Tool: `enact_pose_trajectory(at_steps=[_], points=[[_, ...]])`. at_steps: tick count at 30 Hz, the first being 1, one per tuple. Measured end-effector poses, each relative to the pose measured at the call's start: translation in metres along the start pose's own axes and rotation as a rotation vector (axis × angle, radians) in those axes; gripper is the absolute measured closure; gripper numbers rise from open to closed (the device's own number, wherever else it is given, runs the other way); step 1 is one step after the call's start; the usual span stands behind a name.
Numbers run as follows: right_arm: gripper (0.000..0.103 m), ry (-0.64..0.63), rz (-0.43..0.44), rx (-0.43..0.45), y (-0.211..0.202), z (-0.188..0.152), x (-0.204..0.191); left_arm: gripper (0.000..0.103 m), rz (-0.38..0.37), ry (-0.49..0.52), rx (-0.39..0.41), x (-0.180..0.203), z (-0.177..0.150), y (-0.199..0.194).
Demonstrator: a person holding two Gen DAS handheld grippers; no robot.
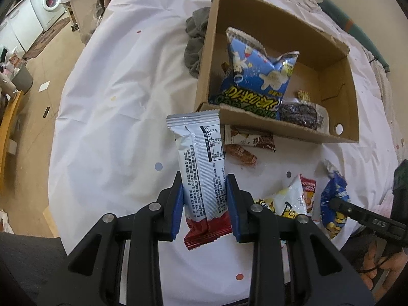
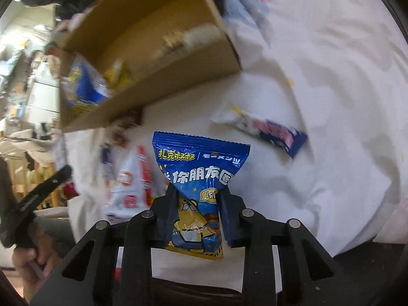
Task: Organize snacks
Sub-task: 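Grasp the blue snack bag with the right gripper from the pile, then carry the white bar and blue bag into the box and open both grippers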
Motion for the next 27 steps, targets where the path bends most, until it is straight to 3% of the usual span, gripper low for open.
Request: enact_pose_trajectory(at_steps=[7, 13, 22, 27], points=[[0.072, -0.183, 0.131, 0.153, -0.033, 0.014, -0.053, 0.076, -0.021, -0.002, 0.091, 0.003, 0.012, -0.021], [0.072, -0.222, 0.212, 0.232, -0.052, 0.03, -0.075, 0.076, -0.003, 0.016, 0.186, 0.007, 0.045, -0.043], [0.072, -0.277, 0.204, 0.348, -0.073, 0.08, -0.095, 0.076, 0.023, 0.111, 0.247, 0.034, 0.095, -0.049], [0.072, -0.275, 0.188, 0.368, -0.074, 0.104, -0.094, 0.076, 0.037, 0.125, 0.218, 0.042, 0.106, -0.032]])
Point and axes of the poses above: each gripper's, at about its wrist camera, not at the fingertips, and y roughly the way its jaws point, x to its right, z to its top, the point moved 7 cm from there along y, roughly the way its jaws point, and after that the axes turned 11 degrees about z, right-handed, at the moved point
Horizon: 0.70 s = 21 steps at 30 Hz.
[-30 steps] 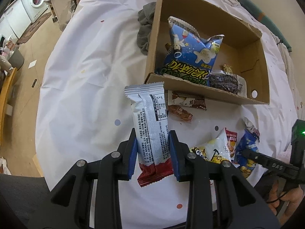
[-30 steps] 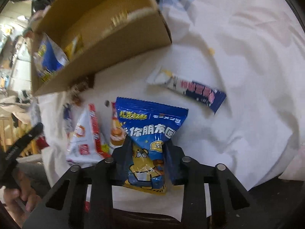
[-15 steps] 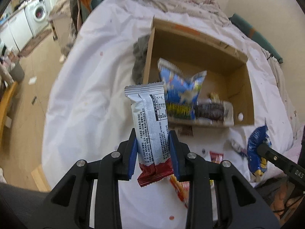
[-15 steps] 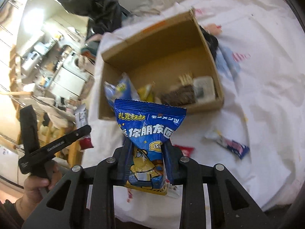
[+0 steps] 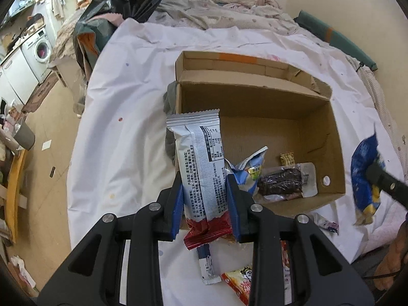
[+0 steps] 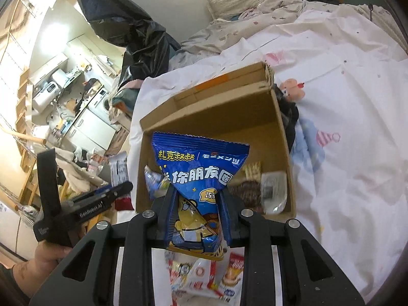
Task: Organize snacks
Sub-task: 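Carry the white bar and blue bag into the box and open both grippers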
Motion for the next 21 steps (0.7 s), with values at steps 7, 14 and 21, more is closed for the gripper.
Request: enact_pose_trajectory(at_steps=[7, 14, 21], points=[[0.072, 0.013, -0.025, 0.001, 0.014, 0.021, 0.015, 0.076, -0.01, 0.009, -0.072, 0.013, 0.004, 0.032], [0.072, 0.019, -0.067, -0.039, 0.034, 0.024, 0.026, 0.076, -0.042, 0.011, -0.107, 0.031, 0.015, 0.056], [0.072, 0.083, -0.09, -0.052, 0.042, 0.025, 0.047, 0.076, -0.278, 0.025, -0.113, 0.076, 0.029, 0.051]])
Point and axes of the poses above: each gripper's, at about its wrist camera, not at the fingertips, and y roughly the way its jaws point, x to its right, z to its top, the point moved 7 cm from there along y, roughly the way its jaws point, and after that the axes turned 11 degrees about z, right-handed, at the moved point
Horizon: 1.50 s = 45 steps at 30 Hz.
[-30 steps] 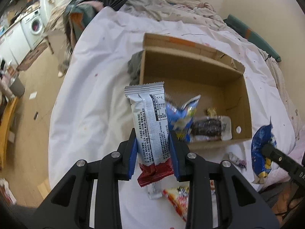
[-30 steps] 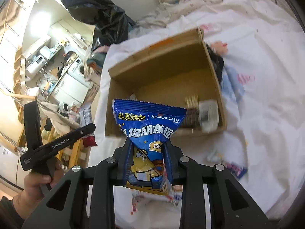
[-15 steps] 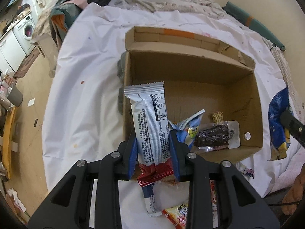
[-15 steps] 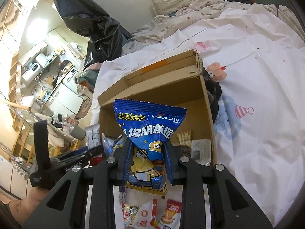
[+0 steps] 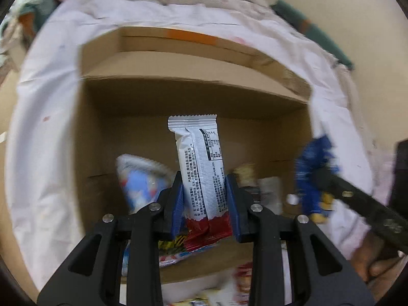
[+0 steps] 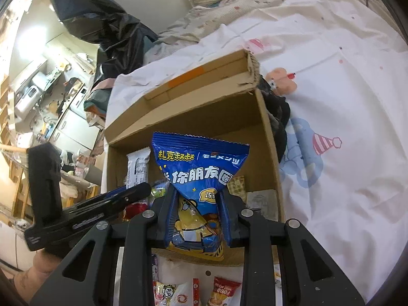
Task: Organize snacks
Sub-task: 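Carry the white bar and blue bag into the box and open both grippers, then withdraw both grippers from the box toward the snack pile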
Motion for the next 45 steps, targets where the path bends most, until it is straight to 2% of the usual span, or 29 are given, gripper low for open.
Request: enact_pose_trajectory(at_steps=[5, 11, 14, 17, 19, 20, 21, 22, 23, 24, 26, 30, 36, 45], points=[[0.072, -0.02, -0.045, -0.018, 0.009, 0.003, 0.006, 0.076, 0.103, 0.073, 0.088, 0.006, 0.008, -0.012], [0.072, -0.024, -0.044, -0.036, 0.017, 0.002, 0.005, 0.076, 0.156, 0.072, 0.066, -0.004, 0.008, -0.007], [0.072, -0.028, -0.06, -0.034, 0.017, 0.002, 0.006, 0.076, 0.12, 0.071, 0.044, -0.004, 0.002, -0.003], [0.07, -0.008, -0.076, -0.023, 0.015, 0.004, 0.011, 0.075, 0.029, 0.1, -0.018, 0.012, -0.008, 0.008], [0.069, 0.007, -0.085, -0.016, 0.014, 0.004, 0.015, 0.074, 0.027, 0.125, -0.028, 0.018, -0.012, 0.012], [0.065, 0.018, -0.081, -0.016, 0.014, 0.004, 0.017, 0.066, 0.041, 0.13, 0.004, 0.019, -0.01, 0.009], [0.056, 0.028, -0.079, -0.021, 0.014, 0.004, 0.018, 0.042, 0.025, 0.135, 0.025, 0.022, -0.009, 0.005], [0.05, 0.037, -0.074, -0.02, 0.014, 0.004, 0.019, 0.03, 0.006, 0.14, 0.034, 0.025, -0.008, 0.001], [0.04, 0.039, -0.075, -0.014, 0.012, 0.004, 0.02, 0.015, -0.002, 0.14, 0.045, 0.027, -0.008, -0.003], [0.032, 0.039, -0.079, -0.004, 0.011, 0.006, 0.02, 0.009, -0.004, 0.136, 0.072, 0.027, -0.006, -0.009], [0.027, 0.036, -0.078, 0.02, 0.006, 0.009, 0.019, 0.008, 0.013, 0.133, 0.084, 0.027, -0.006, -0.014], [0.027, 0.05, -0.058, 0.029, 0.003, 0.012, 0.019, 0.008, 0.009, 0.069, 0.113, 0.016, 0.002, -0.026], [0.027, 0.025, -0.053, 0.041, -0.002, 0.014, 0.013, 0.008, 0.038, 0.011, 0.2, -0.011, 0.021, -0.05], [0.027, 0.032, -0.032, 0.051, -0.014, 0.009, 0.008, 0.008, 0.084, -0.029, 0.177, -0.033, 0.003, -0.059]])
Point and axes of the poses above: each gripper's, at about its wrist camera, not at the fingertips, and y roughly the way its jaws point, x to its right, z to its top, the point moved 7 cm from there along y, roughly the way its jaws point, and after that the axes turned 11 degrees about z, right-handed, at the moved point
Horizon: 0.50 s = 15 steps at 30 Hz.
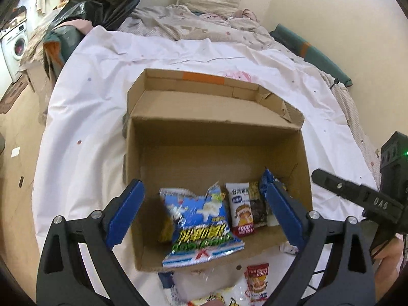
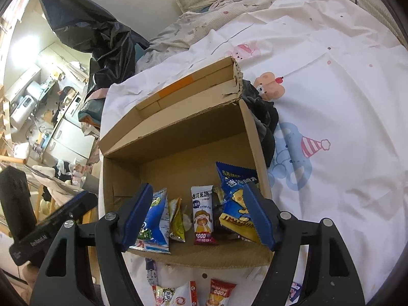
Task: Organize snacks
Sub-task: 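Withdraw both grippers from the box toward the snack pile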
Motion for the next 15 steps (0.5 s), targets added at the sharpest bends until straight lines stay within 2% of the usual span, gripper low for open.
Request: enact_pose_trajectory(at_steps=[7, 15], points=[[0.027, 0.026, 0.007, -0.004, -0.012, -0.015, -0.002, 0.008, 0.033, -0.024, -0.012, -0.012, -0.021, -0.011], [0.027, -0.004, -0.008, -0.022, -0.019, -0.034, -0.009, 0.008, 0.073, -0.048, -0.042, -0.024, -0.048, -0.019]])
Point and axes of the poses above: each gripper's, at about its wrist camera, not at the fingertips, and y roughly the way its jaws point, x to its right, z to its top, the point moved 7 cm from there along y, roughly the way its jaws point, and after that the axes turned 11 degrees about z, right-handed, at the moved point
